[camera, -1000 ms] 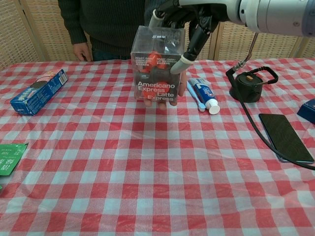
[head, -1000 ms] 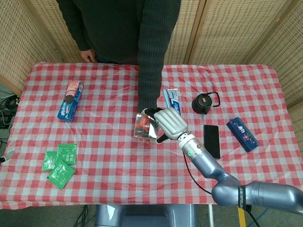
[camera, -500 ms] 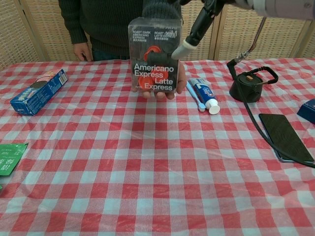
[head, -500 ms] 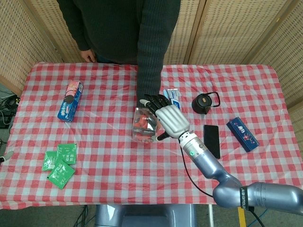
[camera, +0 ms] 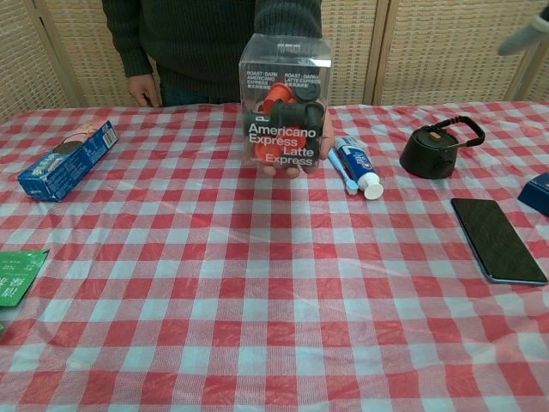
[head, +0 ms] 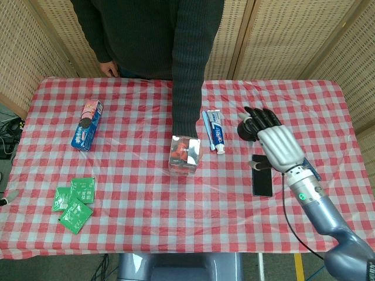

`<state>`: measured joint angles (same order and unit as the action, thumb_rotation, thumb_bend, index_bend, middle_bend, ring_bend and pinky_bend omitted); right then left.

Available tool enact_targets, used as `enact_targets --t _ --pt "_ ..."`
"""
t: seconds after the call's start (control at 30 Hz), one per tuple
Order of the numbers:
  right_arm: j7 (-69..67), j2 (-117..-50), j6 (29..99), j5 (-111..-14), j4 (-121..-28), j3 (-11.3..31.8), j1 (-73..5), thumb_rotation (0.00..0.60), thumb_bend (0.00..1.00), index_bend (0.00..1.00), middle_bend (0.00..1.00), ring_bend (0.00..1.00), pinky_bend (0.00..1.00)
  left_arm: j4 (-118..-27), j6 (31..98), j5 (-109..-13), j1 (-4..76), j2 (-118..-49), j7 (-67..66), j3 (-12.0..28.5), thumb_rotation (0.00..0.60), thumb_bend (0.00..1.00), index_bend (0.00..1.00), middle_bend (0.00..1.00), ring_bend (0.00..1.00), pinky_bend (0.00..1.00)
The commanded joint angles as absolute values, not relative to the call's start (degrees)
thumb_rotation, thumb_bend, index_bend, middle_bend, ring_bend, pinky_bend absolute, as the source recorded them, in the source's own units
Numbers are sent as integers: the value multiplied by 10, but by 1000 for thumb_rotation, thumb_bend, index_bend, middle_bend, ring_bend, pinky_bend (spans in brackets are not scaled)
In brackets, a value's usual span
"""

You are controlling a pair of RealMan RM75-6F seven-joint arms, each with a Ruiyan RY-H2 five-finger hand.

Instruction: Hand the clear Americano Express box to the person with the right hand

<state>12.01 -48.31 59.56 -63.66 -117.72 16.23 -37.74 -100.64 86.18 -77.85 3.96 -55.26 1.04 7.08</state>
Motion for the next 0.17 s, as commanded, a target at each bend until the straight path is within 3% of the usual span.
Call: enact_targets --t 0.03,0.17 --pt "27 -462 622 -741 -1104 103 -300 600 0 0 0 0 0 -1012 880 -799 29 -549 19 63 600 0 0 0 0 0" --pt "-33 -488 663 -808 -1021 65 -253 600 0 0 0 0 0 -1016 899 -818 18 -549 26 55 600 0 0 0 0 0"
